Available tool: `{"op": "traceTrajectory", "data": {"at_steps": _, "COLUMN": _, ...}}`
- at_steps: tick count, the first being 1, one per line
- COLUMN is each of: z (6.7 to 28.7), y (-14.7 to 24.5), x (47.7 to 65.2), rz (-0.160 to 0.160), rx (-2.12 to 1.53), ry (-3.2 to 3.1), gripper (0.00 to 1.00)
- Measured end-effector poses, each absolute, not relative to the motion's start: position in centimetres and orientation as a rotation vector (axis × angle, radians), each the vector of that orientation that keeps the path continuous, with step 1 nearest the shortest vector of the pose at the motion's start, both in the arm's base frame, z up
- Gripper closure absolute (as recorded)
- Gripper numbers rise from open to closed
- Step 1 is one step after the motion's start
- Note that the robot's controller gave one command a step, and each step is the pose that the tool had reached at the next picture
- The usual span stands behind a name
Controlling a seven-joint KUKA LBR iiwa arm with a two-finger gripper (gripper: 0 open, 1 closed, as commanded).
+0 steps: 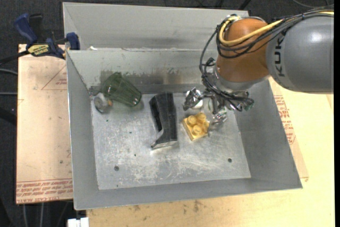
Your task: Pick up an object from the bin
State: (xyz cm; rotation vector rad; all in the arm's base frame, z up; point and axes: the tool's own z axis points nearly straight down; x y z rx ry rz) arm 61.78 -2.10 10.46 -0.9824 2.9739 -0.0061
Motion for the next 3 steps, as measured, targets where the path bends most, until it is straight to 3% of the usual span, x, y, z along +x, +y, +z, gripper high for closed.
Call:
{"op": "traceTrajectory", "data": {"at_steps": 1, "z": 7.7, "y": -2.5, "x": 62.1, "rz": 0.002, "rx": -1.195, "ry": 2.902, "gripper": 1.0}}
{"op": "traceTrajectory", "data": {"at_steps": 2, "z": 7.7, "y": -2.5, "x": 62.1, "rz": 0.002, "rx": -1.195, "ry": 2.902, "gripper": 1.0}}
{"op": "traceTrajectory", "data": {"at_steps": 3, "z": 21.4, "y": -2.5, "x": 61.9, "rz": 0.0, "rx": -1.245, "ry": 2.879, "gripper": 1.0}}
